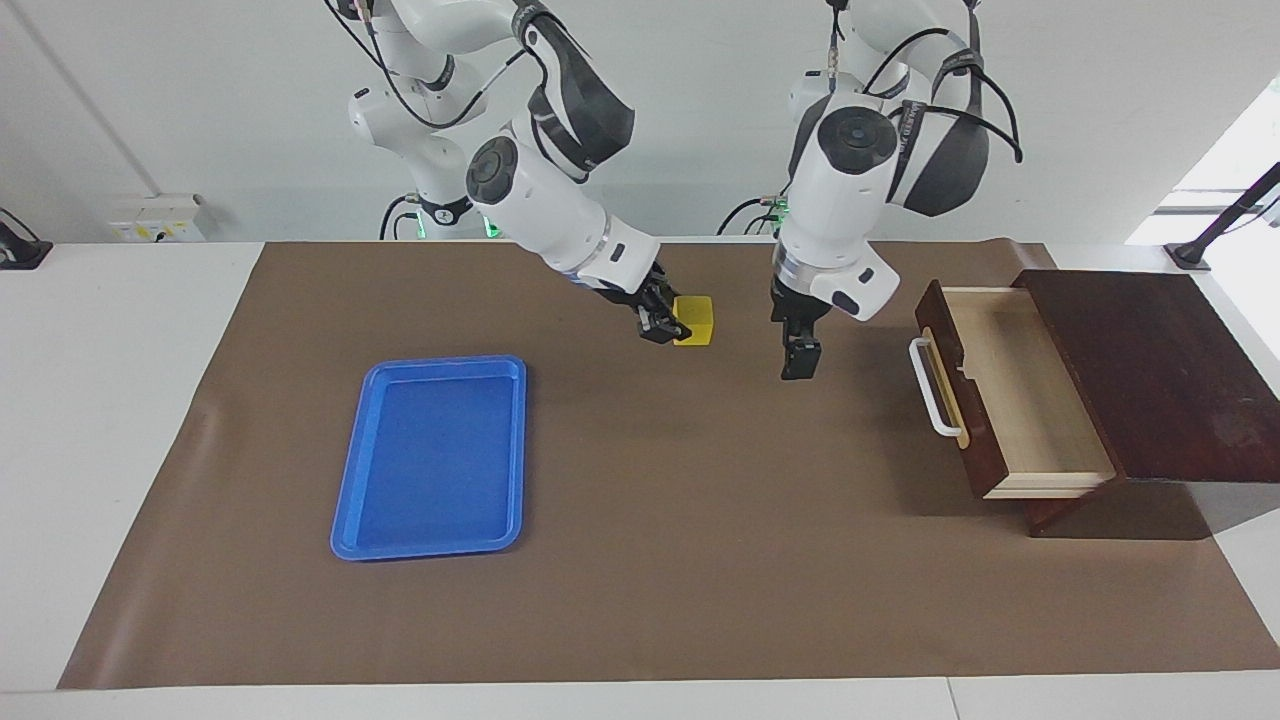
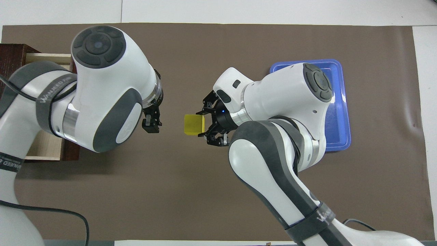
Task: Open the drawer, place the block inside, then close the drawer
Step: 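Lift the cube with the right gripper toward the left gripper, then grasp the cube with the left gripper while the right gripper opens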
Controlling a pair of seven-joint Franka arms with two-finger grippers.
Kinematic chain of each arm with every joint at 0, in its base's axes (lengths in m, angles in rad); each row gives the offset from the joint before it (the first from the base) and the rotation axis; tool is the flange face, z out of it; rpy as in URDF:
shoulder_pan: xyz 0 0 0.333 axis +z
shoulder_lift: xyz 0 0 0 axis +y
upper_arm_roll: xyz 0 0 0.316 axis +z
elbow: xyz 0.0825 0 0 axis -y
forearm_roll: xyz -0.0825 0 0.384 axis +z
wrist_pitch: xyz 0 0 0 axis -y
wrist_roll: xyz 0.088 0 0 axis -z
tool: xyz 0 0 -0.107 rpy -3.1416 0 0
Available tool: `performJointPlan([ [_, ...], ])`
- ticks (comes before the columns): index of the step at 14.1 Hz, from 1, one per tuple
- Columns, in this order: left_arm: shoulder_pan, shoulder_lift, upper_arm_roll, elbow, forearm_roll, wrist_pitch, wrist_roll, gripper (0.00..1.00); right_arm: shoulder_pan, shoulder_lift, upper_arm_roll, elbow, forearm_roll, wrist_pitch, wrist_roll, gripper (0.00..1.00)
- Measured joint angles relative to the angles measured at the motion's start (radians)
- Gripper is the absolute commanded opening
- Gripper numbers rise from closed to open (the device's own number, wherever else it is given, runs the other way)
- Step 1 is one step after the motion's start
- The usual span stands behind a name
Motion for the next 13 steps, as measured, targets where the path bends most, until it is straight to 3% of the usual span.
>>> performJointPlan([
  [4, -0.046, -0.028, 0.002, -0.059, -0.007, 0.008, -0.066, 1.00, 0.008, 0.005, -0.002, 0.004, 0.000, 0.015, 0.010, 0.00],
  [12, -0.100, -0.038, 0.002, -0.084, -0.045, 0.083, -0.091, 1.00, 0.008, 0.005, -0.002, 0.004, 0.000, 0.015, 0.011, 0.00],
  [13, -0.101, -0.038, 0.002, -0.087, -0.045, 0.089, -0.092, 0.93, 0.008, 0.005, -0.002, 0.004, 0.000, 0.016, 0.011, 0.00],
])
